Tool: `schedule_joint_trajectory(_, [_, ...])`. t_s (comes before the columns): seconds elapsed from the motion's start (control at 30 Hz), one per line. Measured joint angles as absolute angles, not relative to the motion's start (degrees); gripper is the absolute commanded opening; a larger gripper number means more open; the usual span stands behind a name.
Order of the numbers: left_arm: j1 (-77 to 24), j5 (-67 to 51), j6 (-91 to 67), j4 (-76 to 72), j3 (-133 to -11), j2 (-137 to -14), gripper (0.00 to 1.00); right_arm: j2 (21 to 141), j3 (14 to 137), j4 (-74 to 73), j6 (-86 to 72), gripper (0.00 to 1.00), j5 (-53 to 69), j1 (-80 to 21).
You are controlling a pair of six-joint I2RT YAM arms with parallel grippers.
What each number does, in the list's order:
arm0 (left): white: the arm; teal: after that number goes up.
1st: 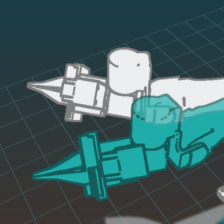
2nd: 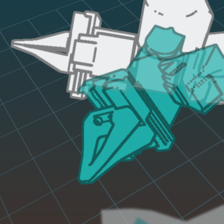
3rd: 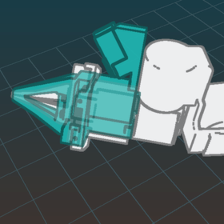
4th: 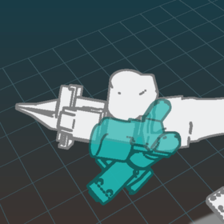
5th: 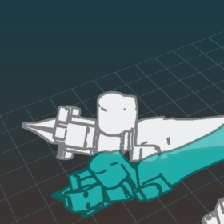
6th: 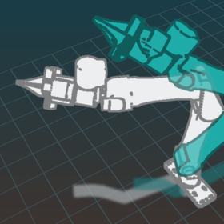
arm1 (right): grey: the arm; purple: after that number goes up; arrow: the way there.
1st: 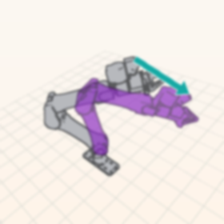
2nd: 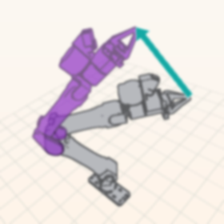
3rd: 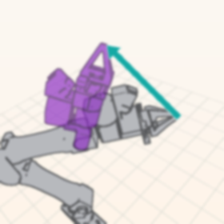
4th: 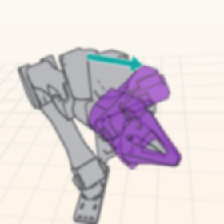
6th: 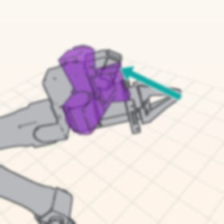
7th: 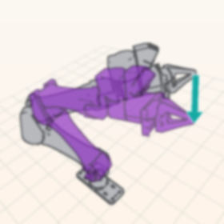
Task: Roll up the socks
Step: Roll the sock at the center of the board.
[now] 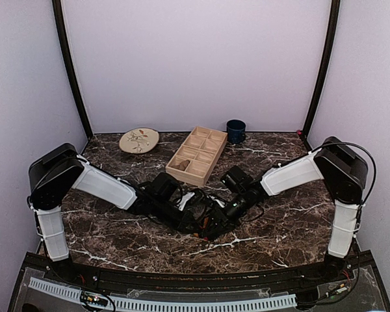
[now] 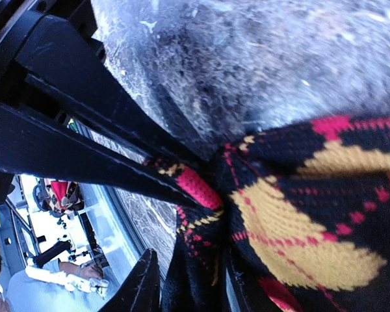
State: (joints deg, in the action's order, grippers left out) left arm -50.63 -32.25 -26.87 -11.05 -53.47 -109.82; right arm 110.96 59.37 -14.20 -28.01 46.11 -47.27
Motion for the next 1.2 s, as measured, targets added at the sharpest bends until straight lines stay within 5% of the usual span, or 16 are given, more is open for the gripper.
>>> schedule_joint_trajectory(0.57, [-50.89,-30.61,-27.7,-7.33,-55.75,-110.08,0.0,105.69,55.0,-12.25,-30.28,0.36,39.51,-46.65])
schedule_joint_trajectory(1.2, [-50.89,-29.56,-26.94,0.56,-60.49,-111.18,0.0,94.39,51.27,-15.84,-26.85,0.39,18.92,-47.92])
